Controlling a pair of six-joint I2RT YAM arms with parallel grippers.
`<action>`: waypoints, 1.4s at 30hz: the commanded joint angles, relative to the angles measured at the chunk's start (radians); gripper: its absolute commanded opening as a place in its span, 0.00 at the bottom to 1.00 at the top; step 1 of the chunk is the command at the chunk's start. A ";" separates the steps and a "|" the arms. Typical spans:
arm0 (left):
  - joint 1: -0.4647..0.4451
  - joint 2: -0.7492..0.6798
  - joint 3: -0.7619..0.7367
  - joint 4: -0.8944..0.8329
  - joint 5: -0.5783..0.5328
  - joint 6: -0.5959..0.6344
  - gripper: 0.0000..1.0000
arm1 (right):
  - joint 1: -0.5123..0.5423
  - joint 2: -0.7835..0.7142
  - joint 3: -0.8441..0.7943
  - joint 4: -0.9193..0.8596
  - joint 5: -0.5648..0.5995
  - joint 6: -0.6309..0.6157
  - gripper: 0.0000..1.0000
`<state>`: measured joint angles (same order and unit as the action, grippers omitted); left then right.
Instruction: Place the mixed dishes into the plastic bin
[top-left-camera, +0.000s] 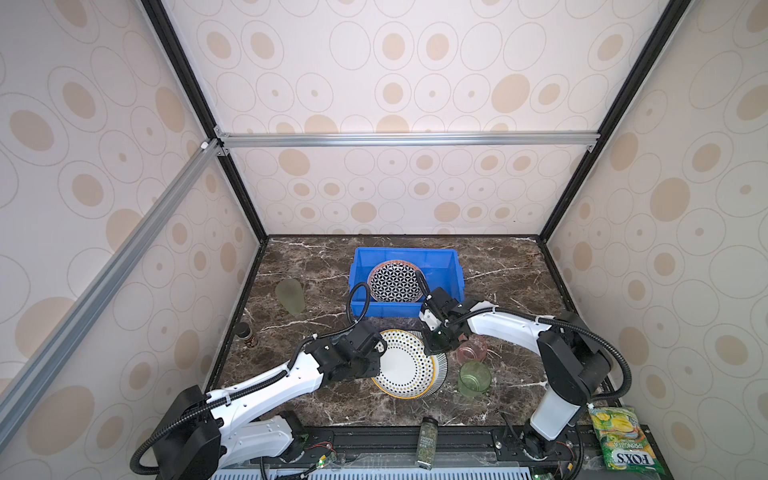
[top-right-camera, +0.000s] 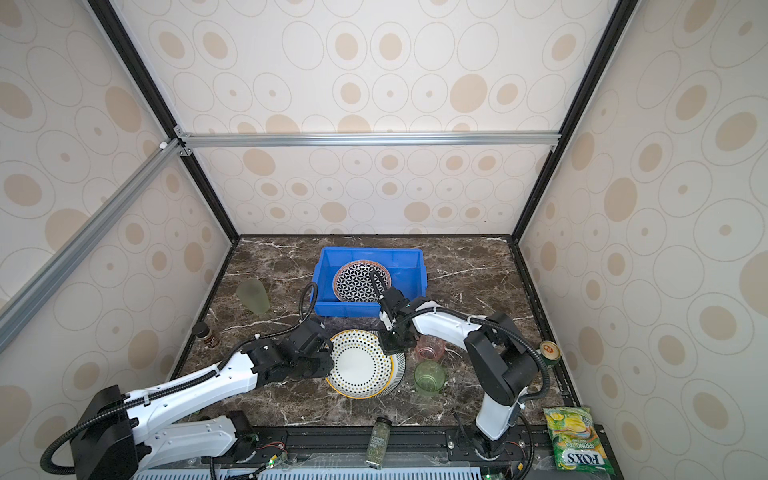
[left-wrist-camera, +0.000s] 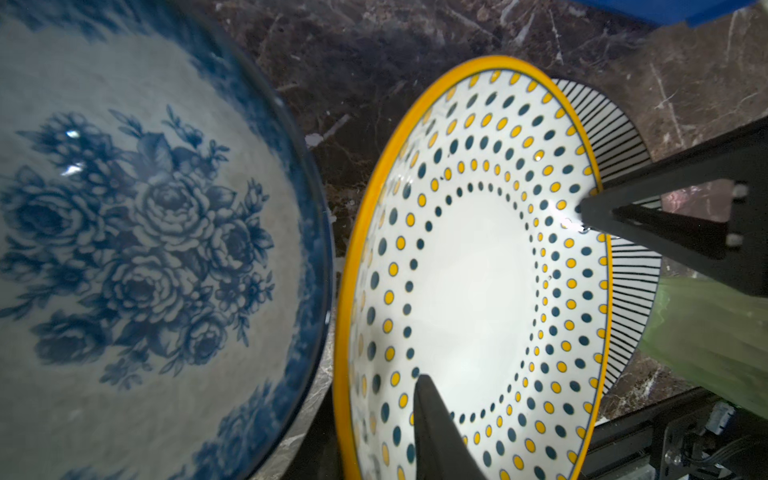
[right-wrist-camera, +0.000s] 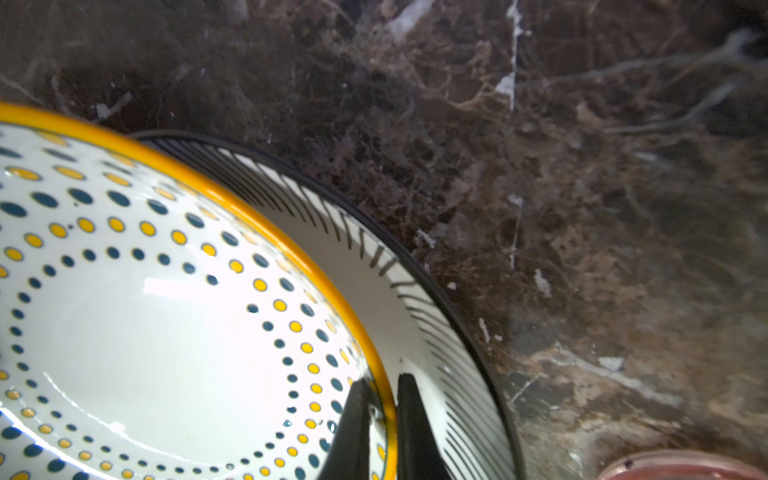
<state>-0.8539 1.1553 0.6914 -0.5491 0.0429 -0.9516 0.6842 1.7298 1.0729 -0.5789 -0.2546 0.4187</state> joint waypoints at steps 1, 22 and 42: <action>-0.022 0.022 0.000 0.089 0.046 -0.027 0.21 | 0.000 0.063 -0.060 0.044 0.006 0.051 0.00; -0.031 -0.030 0.073 0.045 -0.052 -0.038 0.00 | 0.001 -0.069 -0.027 -0.019 0.039 0.043 0.01; -0.032 -0.027 0.275 -0.115 -0.184 0.085 0.00 | 0.001 -0.265 0.108 -0.135 0.077 0.029 0.14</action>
<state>-0.8780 1.1500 0.8665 -0.6785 -0.0971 -0.9058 0.6842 1.4986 1.1465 -0.6704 -0.1902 0.4450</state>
